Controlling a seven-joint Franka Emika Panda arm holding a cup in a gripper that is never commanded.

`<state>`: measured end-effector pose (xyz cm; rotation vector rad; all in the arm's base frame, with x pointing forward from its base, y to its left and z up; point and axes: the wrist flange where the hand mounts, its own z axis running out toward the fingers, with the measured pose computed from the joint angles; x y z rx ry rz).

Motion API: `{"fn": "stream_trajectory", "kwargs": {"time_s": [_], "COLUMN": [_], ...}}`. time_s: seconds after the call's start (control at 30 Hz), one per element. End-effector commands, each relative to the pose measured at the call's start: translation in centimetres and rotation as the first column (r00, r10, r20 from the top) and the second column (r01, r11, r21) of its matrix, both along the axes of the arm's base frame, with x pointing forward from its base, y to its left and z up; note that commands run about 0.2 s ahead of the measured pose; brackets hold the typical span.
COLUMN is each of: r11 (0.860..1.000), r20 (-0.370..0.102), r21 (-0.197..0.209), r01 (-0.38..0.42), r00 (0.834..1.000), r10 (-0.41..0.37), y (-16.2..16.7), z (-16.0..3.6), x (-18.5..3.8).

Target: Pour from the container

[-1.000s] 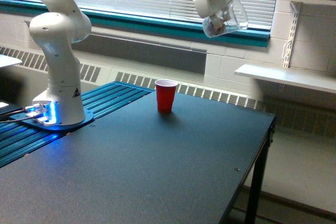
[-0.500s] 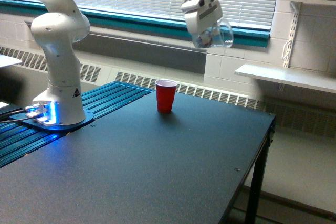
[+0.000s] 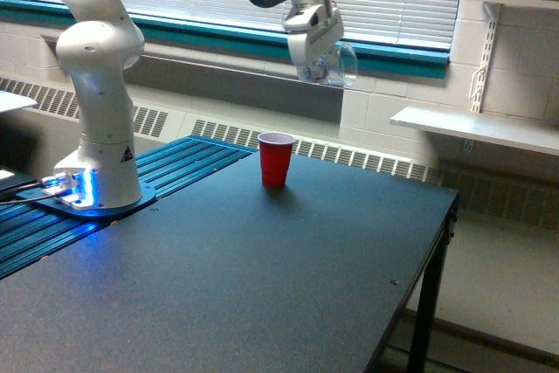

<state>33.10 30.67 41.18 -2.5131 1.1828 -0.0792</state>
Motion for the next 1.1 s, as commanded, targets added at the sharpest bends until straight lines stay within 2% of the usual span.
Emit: {"fn": "stream_trajectory", "kwargs": {"time_s": [0.03, 0.13, 0.33, 0.5, 0.6, 0.87, 1.0, 1.1], "r11": [0.999, 0.997, 0.997, 0.998, 1.0, 0.998, 0.997, 0.994], "r20": [-0.021, -0.026, -0.045, -0.074, -0.087, -0.103, -0.102, -0.118], "r21": [0.048, 0.082, 0.079, 0.06, 0.029, 0.019, -0.001, -0.015], "r01": [0.014, -0.002, -0.023, -0.021, -0.008, 0.055, 0.081, 0.111], "r00": [1.0, 1.0, 0.999, 0.997, 0.996, 0.993, 0.992, 0.987], "r10": [-0.013, 0.004, 0.026, 0.026, 0.01, -0.053, -0.081, -0.112], "y": [2.7, 3.3, 4.1, 4.7, 4.8, 3.6, 2.5, 1.4], "z": [0.6, 0.7, 0.3, -0.4, -0.8, -0.7, -0.6, -1.0], "x": [-3.4, -4.5, -6.6, -8.4, -9.2, -9.8, -10.1, -10.4]}}
